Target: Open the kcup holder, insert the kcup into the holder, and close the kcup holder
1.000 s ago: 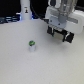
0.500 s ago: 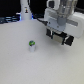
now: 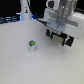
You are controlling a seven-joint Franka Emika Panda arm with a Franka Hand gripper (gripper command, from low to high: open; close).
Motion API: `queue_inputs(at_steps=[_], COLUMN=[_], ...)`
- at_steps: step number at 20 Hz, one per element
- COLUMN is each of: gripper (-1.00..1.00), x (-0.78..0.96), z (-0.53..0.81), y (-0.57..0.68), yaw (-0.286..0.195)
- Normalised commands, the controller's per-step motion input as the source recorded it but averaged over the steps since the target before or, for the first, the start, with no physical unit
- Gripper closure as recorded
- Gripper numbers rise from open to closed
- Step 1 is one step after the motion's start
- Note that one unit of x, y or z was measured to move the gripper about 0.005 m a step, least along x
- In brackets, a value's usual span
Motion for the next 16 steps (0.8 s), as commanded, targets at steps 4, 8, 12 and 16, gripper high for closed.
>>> queue_inputs(at_steps=[4, 8, 12, 16], gripper=[-1.00, -1.00, -1.00, -1.00], x=[0.25, 0.01, -0.04, -0.10], z=[0.37, 0.38, 0.34, 0.28], y=[-0.36, -0.47, -0.45, -0.39], yaw=[-0.184, -0.233, -0.249, -0.266])
